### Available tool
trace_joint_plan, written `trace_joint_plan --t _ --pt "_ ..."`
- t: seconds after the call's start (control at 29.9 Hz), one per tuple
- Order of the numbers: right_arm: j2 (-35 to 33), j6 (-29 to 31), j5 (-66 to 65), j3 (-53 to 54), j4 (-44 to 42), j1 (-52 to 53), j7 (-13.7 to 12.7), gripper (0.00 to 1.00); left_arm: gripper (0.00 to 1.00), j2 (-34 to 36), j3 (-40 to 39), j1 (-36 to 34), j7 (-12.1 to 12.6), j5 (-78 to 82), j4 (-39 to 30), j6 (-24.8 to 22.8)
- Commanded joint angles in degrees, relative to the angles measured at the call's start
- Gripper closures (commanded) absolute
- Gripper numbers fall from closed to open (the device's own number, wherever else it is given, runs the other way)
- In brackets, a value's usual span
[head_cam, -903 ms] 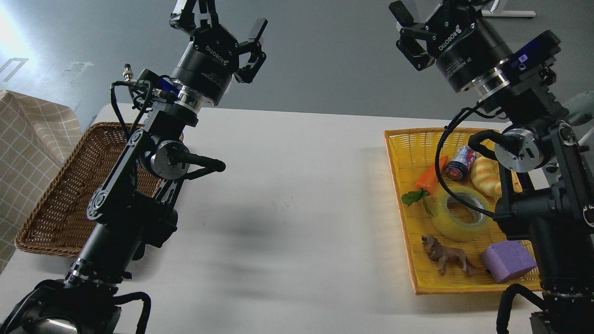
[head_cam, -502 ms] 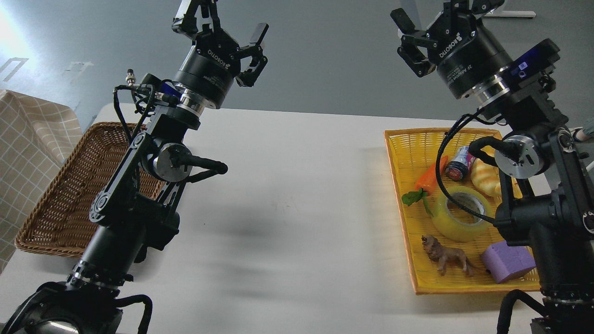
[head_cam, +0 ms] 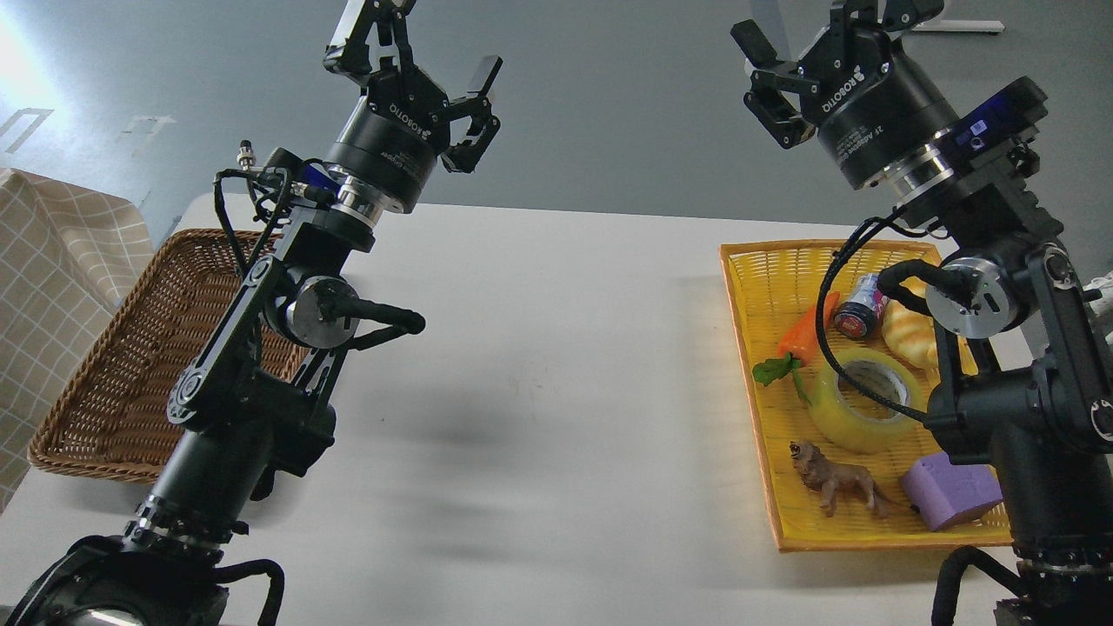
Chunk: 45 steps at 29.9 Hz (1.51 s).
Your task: Place and transfer tape with both arms
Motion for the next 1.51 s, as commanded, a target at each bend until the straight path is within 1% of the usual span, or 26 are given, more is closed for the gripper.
trace_joint_plan --t 0.0,1.47 --pt "0.0 0.0 0.0 -0.08 0.0 -0.08 -0.13 0.0 0.01 -0.02 0.01 -0.05 0.0 0.02 -0.02 -0.04" --pt "0.0 0.35 0.26 -0.6 0.0 0.71 -0.83 0.0 0.01 1.12 -0.16 0.48 -0.35 0.1 -0.63 -0.13"
